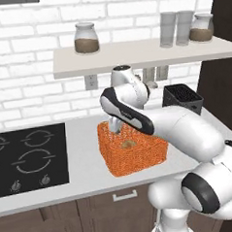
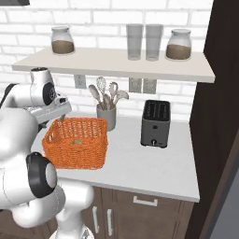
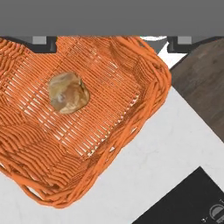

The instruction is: Open the cabinet, pick up the bread from the cabinet and place it in the basket. Then move the basket to the dining counter.

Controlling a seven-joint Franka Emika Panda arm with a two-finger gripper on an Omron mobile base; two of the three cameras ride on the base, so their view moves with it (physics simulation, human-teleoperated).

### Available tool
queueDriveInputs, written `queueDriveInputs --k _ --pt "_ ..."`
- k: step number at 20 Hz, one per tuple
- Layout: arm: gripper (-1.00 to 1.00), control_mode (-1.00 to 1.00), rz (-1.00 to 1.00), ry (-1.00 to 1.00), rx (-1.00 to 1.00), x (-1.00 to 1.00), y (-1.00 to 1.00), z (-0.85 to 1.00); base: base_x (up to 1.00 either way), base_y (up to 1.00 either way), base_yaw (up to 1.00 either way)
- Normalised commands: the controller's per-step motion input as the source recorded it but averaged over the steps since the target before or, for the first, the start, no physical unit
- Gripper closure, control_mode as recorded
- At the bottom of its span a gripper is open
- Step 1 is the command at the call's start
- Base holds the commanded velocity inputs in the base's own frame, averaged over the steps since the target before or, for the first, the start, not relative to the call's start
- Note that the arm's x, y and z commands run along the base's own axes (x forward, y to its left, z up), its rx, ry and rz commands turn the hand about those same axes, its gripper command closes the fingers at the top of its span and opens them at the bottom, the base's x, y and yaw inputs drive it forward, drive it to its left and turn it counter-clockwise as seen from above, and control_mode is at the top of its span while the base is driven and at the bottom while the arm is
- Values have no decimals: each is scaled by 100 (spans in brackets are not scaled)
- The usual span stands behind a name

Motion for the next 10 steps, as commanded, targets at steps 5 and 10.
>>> queueDriveInputs --k 5,10 --pt "-100 -100 0 -10 -4 -78 46 -14 0 0 0" --pt "-100 -100 0 -10 -10 -10 10 -32 0 0 0"
